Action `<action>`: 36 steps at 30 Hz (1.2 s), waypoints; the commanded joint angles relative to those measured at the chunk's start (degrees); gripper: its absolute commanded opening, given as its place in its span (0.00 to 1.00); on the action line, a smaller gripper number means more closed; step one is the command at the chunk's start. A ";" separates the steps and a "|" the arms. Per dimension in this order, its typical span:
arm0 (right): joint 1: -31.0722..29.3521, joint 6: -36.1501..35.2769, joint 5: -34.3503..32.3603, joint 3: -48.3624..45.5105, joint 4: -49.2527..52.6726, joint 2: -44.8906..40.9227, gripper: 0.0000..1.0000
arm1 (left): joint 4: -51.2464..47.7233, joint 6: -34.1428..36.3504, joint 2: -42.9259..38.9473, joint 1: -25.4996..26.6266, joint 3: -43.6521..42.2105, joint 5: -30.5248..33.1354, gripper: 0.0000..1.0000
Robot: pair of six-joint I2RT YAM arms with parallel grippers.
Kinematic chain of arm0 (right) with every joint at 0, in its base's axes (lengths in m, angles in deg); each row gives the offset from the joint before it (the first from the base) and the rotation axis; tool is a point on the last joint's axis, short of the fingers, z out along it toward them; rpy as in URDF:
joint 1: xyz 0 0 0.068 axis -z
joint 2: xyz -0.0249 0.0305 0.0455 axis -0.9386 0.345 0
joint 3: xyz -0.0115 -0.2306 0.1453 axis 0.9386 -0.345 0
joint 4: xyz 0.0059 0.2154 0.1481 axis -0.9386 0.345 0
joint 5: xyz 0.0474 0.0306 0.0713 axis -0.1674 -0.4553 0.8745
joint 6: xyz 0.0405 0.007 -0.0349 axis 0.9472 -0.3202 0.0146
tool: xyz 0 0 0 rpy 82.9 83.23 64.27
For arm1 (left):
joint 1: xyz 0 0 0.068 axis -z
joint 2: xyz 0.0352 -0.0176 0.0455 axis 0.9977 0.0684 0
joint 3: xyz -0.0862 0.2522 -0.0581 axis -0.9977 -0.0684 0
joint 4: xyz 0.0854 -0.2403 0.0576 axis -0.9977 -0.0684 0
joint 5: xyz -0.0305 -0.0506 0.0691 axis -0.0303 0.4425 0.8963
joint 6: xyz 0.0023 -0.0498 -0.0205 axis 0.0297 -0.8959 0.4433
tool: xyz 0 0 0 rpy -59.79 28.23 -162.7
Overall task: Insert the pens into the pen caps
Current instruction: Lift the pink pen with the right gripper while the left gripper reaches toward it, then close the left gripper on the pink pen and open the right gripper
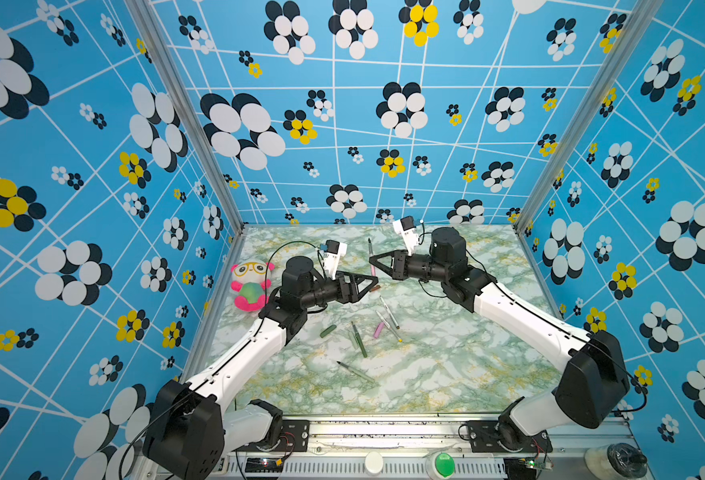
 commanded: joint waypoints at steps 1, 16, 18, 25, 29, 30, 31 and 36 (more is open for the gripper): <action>0.17 1.83 2.14 -0.84 -3.63 -0.55 0.00 | 2.96 -1.00 0.27 0.49 2.10 0.03 0.73; 0.01 2.81 4.19 -1.94 -5.33 -0.28 0.00 | 4.47 -2.46 1.52 0.86 2.74 0.84 0.42; -0.01 2.70 4.05 -2.09 -5.32 -0.28 0.00 | 4.64 -2.61 1.60 0.98 2.70 0.91 0.37; -0.14 2.56 3.50 -2.60 -5.52 -0.02 0.00 | 4.83 -2.72 1.70 1.04 2.47 1.15 0.28; -0.37 2.48 3.25 -2.79 -5.57 0.02 0.00 | 5.42 -3.05 1.85 1.12 2.14 1.11 0.24; -0.35 2.50 3.20 -2.72 -5.53 0.05 0.00 | 5.61 -3.12 1.95 1.14 2.12 1.12 0.23; -0.37 2.50 3.14 -2.76 -5.54 0.08 0.00 | 5.77 -3.21 2.02 1.18 2.04 1.13 0.22; -0.46 2.54 2.93 -2.89 -5.54 0.22 0.00 | 6.40 -3.59 2.38 1.19 2.04 1.11 0.18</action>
